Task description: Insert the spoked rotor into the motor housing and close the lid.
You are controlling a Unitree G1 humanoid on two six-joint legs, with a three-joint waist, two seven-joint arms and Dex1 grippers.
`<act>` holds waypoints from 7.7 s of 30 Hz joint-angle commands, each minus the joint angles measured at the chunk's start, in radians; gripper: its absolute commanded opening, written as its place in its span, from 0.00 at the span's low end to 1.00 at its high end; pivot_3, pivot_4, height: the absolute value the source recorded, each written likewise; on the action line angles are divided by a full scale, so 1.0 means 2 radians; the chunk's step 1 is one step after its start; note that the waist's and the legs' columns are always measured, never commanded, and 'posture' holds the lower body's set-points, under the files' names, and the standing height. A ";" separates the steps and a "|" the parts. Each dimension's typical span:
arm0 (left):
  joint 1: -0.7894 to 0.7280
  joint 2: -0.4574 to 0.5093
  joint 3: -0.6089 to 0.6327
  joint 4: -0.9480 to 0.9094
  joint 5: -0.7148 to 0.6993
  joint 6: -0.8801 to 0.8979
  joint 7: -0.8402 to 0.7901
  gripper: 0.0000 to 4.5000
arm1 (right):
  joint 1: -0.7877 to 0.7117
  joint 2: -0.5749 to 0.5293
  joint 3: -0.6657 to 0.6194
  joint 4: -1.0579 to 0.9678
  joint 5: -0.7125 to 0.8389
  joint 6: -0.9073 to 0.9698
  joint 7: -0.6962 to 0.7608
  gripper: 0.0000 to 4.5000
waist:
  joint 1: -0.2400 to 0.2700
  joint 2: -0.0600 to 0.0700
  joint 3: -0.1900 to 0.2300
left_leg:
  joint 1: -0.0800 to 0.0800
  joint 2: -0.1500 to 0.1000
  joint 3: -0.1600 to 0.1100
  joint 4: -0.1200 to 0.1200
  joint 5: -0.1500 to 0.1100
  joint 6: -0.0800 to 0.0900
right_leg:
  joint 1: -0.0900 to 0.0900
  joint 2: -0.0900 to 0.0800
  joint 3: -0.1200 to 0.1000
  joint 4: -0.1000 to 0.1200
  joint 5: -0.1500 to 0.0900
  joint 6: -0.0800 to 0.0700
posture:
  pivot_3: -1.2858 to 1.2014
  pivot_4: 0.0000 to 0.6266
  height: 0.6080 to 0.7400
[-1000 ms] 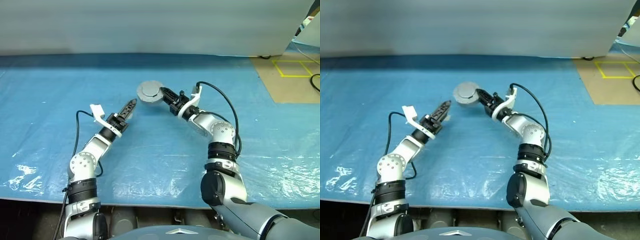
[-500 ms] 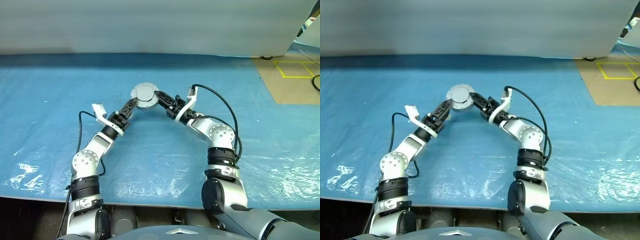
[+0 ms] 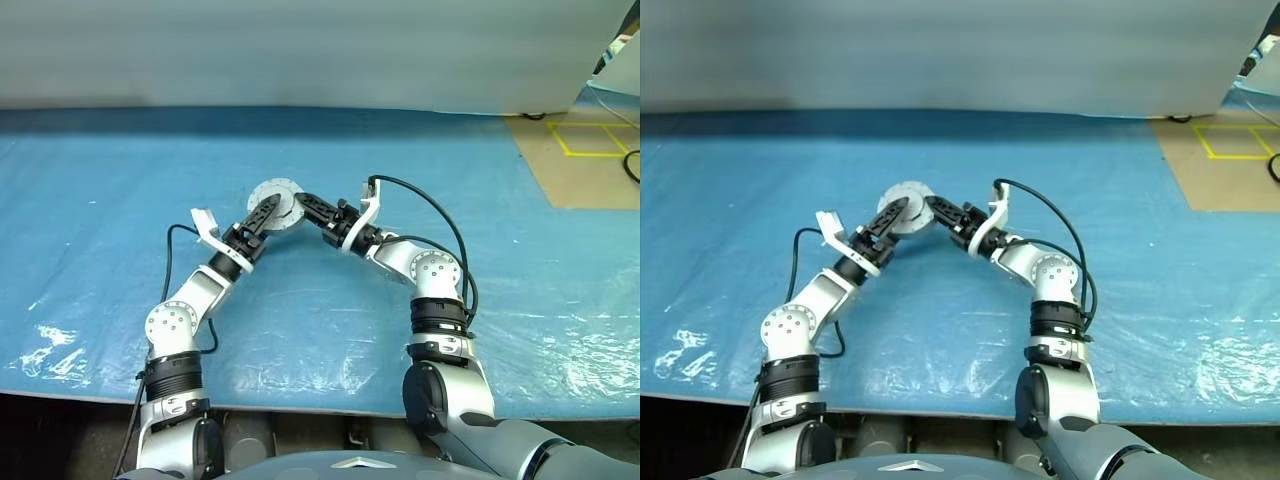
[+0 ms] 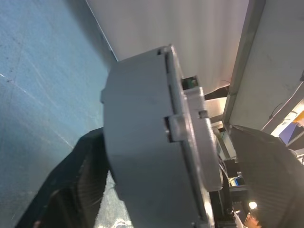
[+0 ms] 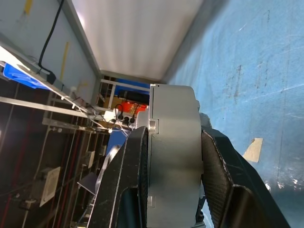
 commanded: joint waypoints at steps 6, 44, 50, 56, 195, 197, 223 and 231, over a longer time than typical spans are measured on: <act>-0.006 -0.002 -0.007 -0.008 -0.008 -0.011 -0.005 0.60 | -0.008 0.004 0.007 -0.019 0.015 -0.001 0.011 0.26 | 0.001 0.000 0.000 | 0.000 0.000 0.000 0.000 0.000 0.000 | 0.000 0.000 0.000 0.000 0.000 0.000 | 0.52 0.24 1.00; -0.123 0.049 0.146 0.282 0.149 -0.447 0.084 0.60 | -0.027 -0.003 0.000 -0.001 0.034 -0.049 0.002 0.84 | 0.002 -0.002 0.000 | 0.000 0.000 -0.001 0.002 0.000 0.000 | 0.001 0.000 0.000 0.001 0.000 0.001 | 0.52 0.24 1.00; -0.116 0.044 0.149 0.299 0.160 -0.460 0.098 0.60 | -0.025 -0.004 0.006 0.000 0.030 -0.050 0.005 0.84 | 0.000 -0.002 0.000 | 0.002 0.000 -0.001 0.002 0.000 0.000 | 0.002 0.000 0.000 0.001 0.000 0.001 | 0.52 0.24 1.00; -0.107 0.044 0.157 0.306 0.179 -0.487 0.141 0.89 | -0.024 -0.006 0.011 0.002 0.021 -0.051 0.009 0.85 | -0.001 -0.002 0.000 | 0.003 0.000 -0.001 0.002 0.000 0.000 | 0.005 0.000 0.000 0.001 0.000 0.001 | 0.52 0.24 1.00; 0.062 0.141 -0.205 0.017 0.412 -0.453 -0.241 1.00 | 0.140 -0.199 0.255 -0.108 -0.414 -0.468 0.196 1.00 | -0.001 -0.002 0.000 | 0.006 0.001 0.001 0.002 0.000 0.000 | 0.006 -0.001 0.000 0.000 0.000 0.000 | 0.52 0.24 1.00; 0.061 0.141 -0.205 0.018 0.412 -0.453 -0.240 1.00 | 0.140 -0.199 0.255 -0.107 -0.414 -0.468 0.195 1.00 | -0.001 -0.002 0.000 | 0.006 0.001 0.001 0.002 0.000 0.000 | 0.006 -0.001 0.000 0.000 0.000 0.000 | 0.52 0.24 1.00; 0.060 0.139 -0.208 0.027 0.414 -0.460 -0.241 1.00 | 0.138 -0.200 0.260 -0.104 -0.423 -0.475 0.198 1.00 | -0.001 -0.002 0.000 | 0.006 0.001 0.001 0.002 0.000 0.000 | 0.006 -0.001 0.000 0.000 0.000 0.000 | 0.52 0.24 1.00; 0.060 0.138 -0.210 0.027 0.414 -0.461 -0.241 1.00 | 0.136 -0.199 0.263 -0.102 -0.424 -0.477 0.199 1.00 | -0.001 -0.002 0.000 | 0.006 0.001 0.001 0.002 0.000 0.000 | 0.006 -0.001 0.000 0.000 0.000 0.000 | 0.52 0.24 1.00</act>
